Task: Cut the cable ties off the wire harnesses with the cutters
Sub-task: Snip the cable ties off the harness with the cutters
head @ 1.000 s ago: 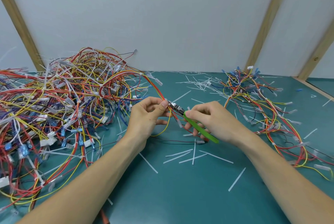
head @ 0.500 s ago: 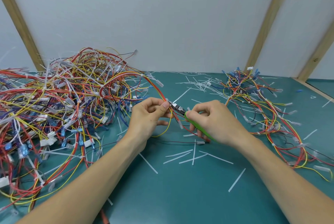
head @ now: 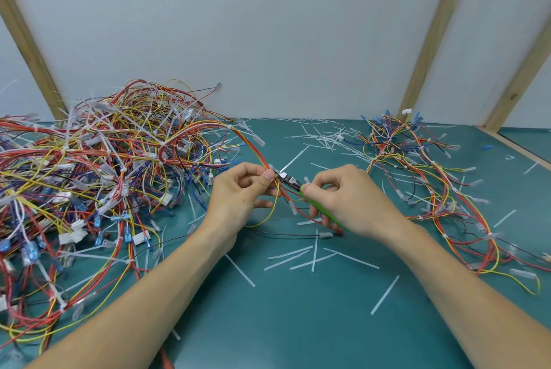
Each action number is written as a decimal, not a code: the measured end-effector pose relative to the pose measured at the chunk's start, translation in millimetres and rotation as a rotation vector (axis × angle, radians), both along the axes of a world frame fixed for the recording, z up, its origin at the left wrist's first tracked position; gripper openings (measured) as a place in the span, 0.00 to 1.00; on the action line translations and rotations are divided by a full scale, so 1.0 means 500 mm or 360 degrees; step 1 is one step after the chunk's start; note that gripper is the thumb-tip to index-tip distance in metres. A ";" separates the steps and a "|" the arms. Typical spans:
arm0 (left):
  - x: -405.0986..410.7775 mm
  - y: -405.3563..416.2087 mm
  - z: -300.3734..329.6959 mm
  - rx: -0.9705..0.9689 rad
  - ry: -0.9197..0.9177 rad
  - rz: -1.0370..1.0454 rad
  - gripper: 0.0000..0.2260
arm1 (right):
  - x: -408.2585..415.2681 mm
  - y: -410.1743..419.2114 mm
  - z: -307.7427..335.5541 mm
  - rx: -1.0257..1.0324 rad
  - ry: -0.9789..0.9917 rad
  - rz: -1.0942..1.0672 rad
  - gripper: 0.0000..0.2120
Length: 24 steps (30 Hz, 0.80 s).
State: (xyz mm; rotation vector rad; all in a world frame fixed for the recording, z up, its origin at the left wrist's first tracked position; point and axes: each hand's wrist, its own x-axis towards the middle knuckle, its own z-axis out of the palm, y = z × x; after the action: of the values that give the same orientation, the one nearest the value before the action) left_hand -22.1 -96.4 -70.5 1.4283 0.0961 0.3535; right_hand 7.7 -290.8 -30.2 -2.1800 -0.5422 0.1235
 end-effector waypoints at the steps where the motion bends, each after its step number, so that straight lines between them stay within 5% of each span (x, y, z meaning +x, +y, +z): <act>1: 0.000 0.000 0.000 0.0000 0.0000 0.0000 0.04 | 0.000 0.000 0.000 0.0000 -0.0001 -0.0002 0.16; 24: -0.004 0.000 0.005 -0.0010 -0.0010 -0.0025 0.04 | 0.003 -0.003 0.003 -0.0093 -0.0063 -0.0042 0.17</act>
State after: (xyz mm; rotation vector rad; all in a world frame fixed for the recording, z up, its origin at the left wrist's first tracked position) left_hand -23.9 -96.4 -68.0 1.4212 0.0806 0.3444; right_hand 9.2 -292.5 -28.7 -2.2496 -0.5381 0.0827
